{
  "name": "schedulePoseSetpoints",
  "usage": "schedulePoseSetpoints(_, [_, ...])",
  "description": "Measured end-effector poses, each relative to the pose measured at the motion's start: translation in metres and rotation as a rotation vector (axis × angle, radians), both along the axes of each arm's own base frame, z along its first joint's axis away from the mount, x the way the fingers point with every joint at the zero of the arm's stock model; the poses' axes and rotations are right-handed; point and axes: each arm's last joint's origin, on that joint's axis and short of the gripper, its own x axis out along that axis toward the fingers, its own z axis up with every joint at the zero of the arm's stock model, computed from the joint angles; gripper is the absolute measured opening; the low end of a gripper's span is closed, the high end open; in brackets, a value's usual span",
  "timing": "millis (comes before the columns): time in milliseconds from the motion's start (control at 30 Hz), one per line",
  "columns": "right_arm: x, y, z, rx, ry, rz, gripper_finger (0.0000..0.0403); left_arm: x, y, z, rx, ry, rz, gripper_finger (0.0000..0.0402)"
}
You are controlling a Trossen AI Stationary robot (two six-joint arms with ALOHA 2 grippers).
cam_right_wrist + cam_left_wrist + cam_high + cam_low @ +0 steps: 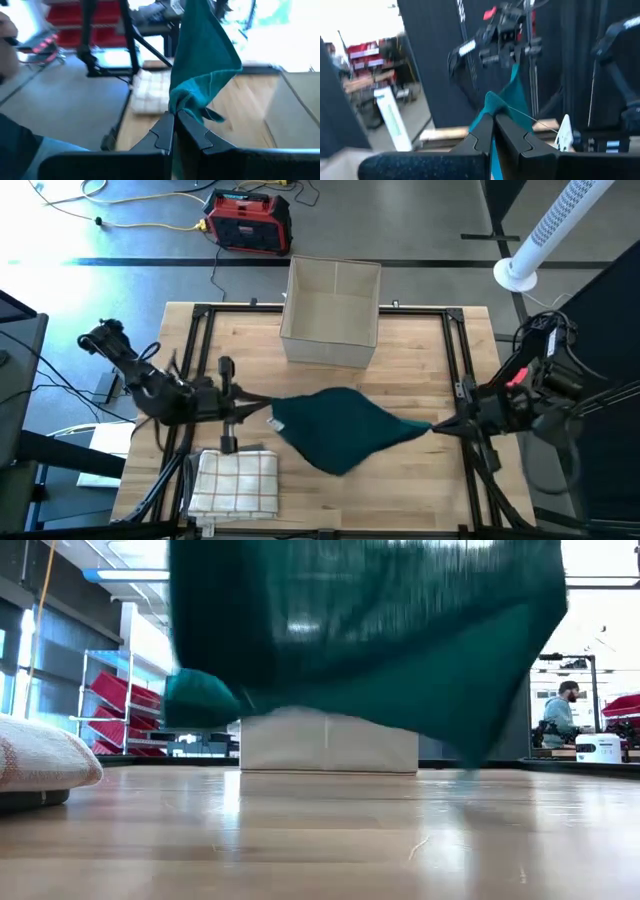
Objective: Fold towel
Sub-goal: Fold the green towel
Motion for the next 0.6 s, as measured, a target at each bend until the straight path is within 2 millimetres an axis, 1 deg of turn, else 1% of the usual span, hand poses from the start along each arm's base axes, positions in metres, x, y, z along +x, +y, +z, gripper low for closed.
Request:
schedulePoseSetpoints(67, [-0.003, 0.004, 0.002, -0.011, -0.020, 0.035, 0.0000, -0.001, -0.004, 0.000, 0.004, -0.010, -0.013, 0.0000])
schedulePoseSetpoints(133, [-0.008, 0.009, 0.008, 0.016, -0.055, 0.083, 0.0000, -0.002, -0.008, 0.001, -0.016, -0.023, -0.041, 0.0000])
schedulePoseSetpoints(267, [-0.018, 0.016, 0.011, 0.029, -0.084, 0.138, 0.0000, 0.001, -0.015, -0.003, -0.080, -0.015, -0.076, 0.0000])
schedulePoseSetpoints(367, [-0.025, 0.021, 0.017, 0.034, -0.135, 0.181, 0.0000, 0.004, -0.022, -0.007, -0.103, -0.007, -0.091, 0.0000])
schedulePoseSetpoints(400, [-0.028, 0.023, 0.020, 0.029, -0.156, 0.195, 0.0000, 0.005, -0.023, -0.008, -0.106, -0.012, -0.085, 0.0000])
schedulePoseSetpoints(600, [-0.039, 0.029, 0.025, -0.068, -0.237, 0.184, 0.0000, 0.009, -0.026, -0.009, -0.100, -0.029, 0.081, 0.0000])
